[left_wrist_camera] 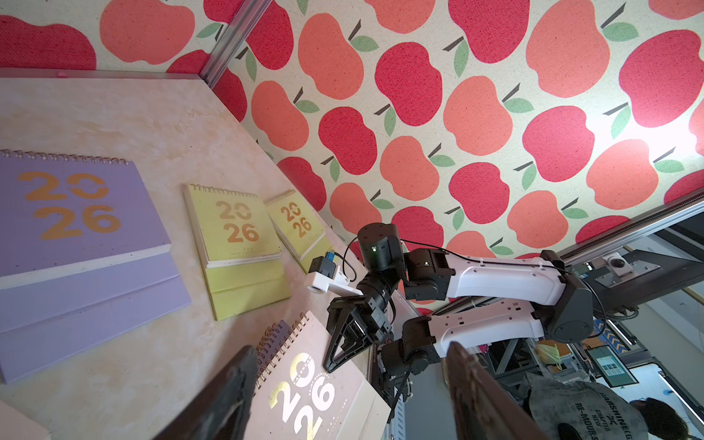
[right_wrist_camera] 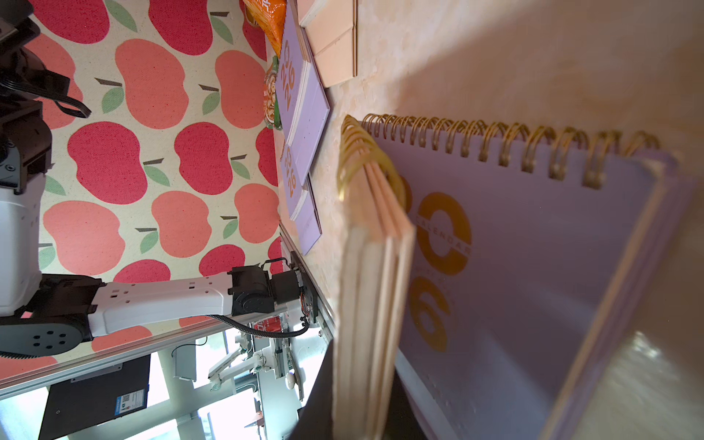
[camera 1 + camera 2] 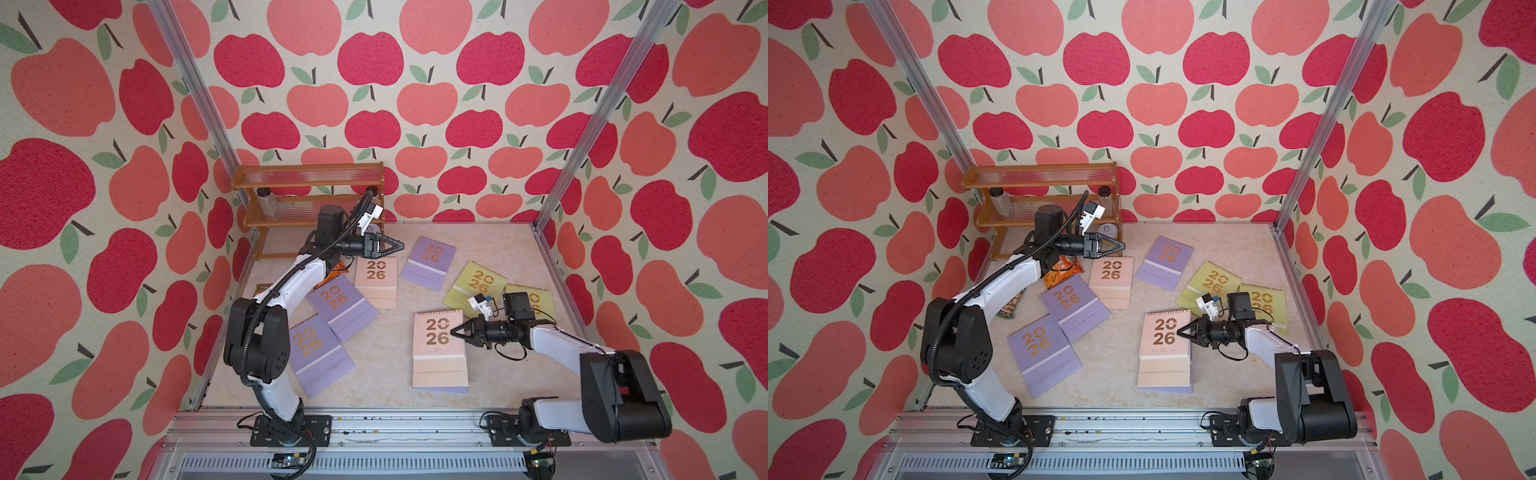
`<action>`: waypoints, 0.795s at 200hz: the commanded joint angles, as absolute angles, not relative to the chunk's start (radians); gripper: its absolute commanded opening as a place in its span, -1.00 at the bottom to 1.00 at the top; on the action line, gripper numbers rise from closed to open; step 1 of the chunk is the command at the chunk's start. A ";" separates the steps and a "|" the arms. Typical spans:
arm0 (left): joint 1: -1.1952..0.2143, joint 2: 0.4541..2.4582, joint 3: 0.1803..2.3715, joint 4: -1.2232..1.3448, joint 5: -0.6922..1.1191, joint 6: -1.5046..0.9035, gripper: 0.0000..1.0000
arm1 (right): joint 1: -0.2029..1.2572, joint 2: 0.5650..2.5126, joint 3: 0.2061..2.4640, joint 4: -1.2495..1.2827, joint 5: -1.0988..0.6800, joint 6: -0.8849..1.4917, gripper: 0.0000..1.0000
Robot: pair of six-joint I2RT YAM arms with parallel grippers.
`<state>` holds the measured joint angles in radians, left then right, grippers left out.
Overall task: Stack the calendars
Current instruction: Place the calendar at the calendar.
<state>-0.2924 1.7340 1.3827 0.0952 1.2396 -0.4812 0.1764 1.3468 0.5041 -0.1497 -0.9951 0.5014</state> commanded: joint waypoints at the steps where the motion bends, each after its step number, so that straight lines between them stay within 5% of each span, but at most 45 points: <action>1: -0.297 1.749 1.403 0.104 1.261 -0.473 0.52 | 0.176 1.356 0.523 -0.203 -0.964 0.471 -0.78; 52: -0.296 1.755 1.404 0.106 1.263 -0.477 0.52 | 0.177 1.364 0.525 -0.239 -0.933 0.447 -0.62; 159: -0.299 1.762 1.405 0.108 1.261 -0.478 0.52 | 0.176 1.351 0.537 -0.273 -0.890 0.433 0.09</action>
